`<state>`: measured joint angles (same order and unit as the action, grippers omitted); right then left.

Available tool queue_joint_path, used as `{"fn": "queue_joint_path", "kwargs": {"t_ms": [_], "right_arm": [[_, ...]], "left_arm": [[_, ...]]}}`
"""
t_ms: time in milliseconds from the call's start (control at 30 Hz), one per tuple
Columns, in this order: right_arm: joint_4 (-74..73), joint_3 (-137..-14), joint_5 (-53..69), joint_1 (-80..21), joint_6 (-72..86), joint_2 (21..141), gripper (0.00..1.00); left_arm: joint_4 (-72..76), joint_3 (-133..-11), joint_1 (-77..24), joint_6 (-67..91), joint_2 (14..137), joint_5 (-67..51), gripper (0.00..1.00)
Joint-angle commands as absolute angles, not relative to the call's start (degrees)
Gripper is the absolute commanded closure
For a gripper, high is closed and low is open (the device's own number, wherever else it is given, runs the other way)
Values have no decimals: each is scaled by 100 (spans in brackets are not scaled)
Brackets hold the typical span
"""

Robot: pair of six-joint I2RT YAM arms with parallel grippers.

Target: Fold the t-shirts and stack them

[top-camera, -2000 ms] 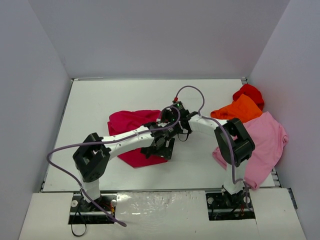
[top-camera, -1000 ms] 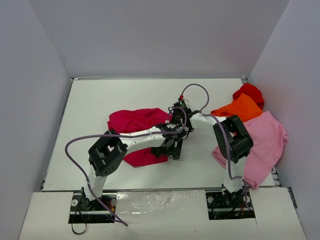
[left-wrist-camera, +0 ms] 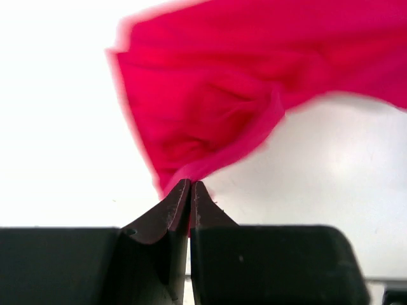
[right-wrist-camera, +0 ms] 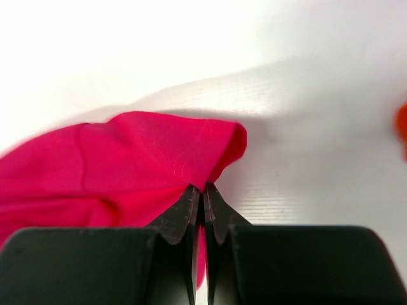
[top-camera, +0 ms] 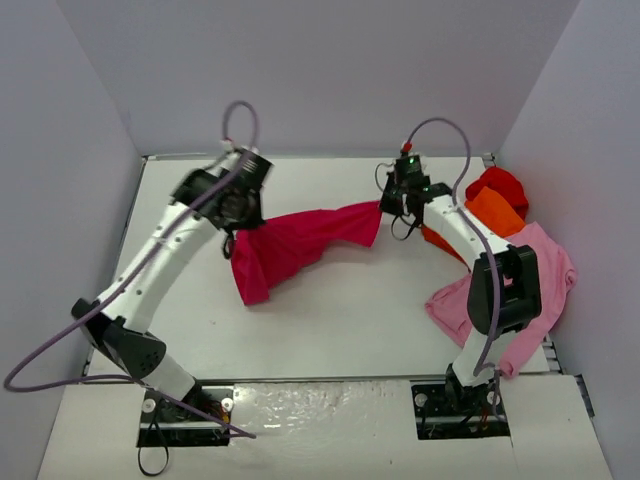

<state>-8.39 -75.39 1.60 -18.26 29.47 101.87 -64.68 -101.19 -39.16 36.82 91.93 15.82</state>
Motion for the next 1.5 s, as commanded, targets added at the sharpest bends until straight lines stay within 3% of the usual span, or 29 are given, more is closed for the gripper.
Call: {"fn": "queue_joint_path", "kwargs": {"t_ms": [0, 333, 533, 700, 1167, 1467], "right_arm": [[-1238, -8847, 286, -1482, 2640, 9292, 100], [-1588, -10768, 372, -589, 2951, 9053, 100], [-1939, -12403, 532, 145, 2881, 9028, 100], [-2013, -13078, 1231, 1046, 3151, 8836, 100], [-2429, -12857, 1756, 1099, 3159, 7102, 100], [-2601, -11863, 2566, 1099, 3531, 7337, 100]], "left_arm": [[-7813, -11621, -2914, 2620, 8656, 2057, 100], [-8420, -13773, -1761, 1702, 8788, 2217, 100], [-8406, -14375, -1554, 1621, 8541, 2907, 100], [-8180, -14773, -1538, 1603, 8289, 2965, 100], [-7558, -14923, -1547, 1726, 6433, 2531, 100], [-7819, -14280, -1652, 1571, 6943, 3027, 100]]}}
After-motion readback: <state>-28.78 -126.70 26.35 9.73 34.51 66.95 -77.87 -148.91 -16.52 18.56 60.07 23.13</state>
